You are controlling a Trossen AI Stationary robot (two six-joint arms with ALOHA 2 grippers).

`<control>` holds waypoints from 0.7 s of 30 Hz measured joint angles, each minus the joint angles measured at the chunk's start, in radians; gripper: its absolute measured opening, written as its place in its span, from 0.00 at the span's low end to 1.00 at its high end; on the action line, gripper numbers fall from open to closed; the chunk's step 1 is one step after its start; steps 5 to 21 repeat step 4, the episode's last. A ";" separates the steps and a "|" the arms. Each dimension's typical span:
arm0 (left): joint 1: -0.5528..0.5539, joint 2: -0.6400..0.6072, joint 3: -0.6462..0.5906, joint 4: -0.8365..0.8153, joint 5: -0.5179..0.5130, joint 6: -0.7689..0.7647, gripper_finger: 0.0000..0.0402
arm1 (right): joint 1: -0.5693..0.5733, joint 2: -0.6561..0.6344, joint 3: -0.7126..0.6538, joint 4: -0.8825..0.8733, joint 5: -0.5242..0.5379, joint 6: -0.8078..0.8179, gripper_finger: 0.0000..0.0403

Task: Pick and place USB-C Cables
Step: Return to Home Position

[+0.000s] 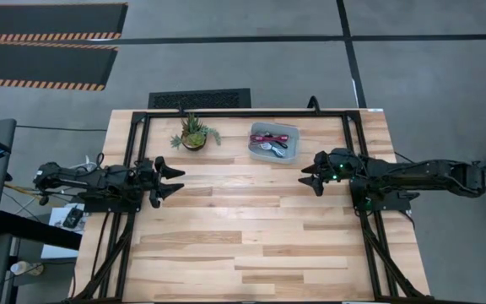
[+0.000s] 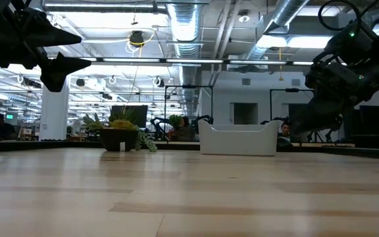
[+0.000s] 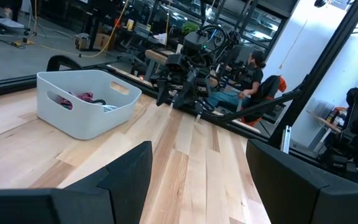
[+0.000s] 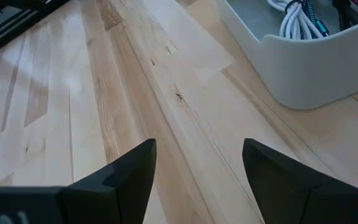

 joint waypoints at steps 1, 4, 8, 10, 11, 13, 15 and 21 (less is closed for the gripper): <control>0.000 0.000 0.000 0.000 0.000 0.000 0.62 | 0.000 0.000 0.000 0.000 0.000 0.000 0.66; 0.000 0.000 0.000 0.000 0.000 0.000 0.62 | 0.000 0.000 0.000 0.000 0.000 0.000 0.66; 0.000 0.000 0.000 0.000 0.000 0.000 0.62 | 0.000 0.000 0.000 0.000 0.000 0.000 0.66; 0.000 0.000 0.000 0.000 0.000 0.000 0.62 | 0.000 0.000 0.000 0.000 0.000 0.000 0.66; 0.000 0.000 0.000 0.000 0.000 0.000 0.62 | 0.000 0.000 0.000 0.000 0.000 0.000 0.66; 0.000 0.000 0.000 0.000 0.000 0.000 0.62 | 0.000 0.000 0.000 0.000 0.000 0.000 0.66; 0.000 0.000 0.000 0.000 0.000 0.000 0.62 | 0.000 0.000 0.000 0.000 0.000 0.000 0.66; 0.000 0.000 0.000 0.000 0.000 0.000 0.62 | 0.000 0.000 0.000 0.000 0.000 0.000 0.66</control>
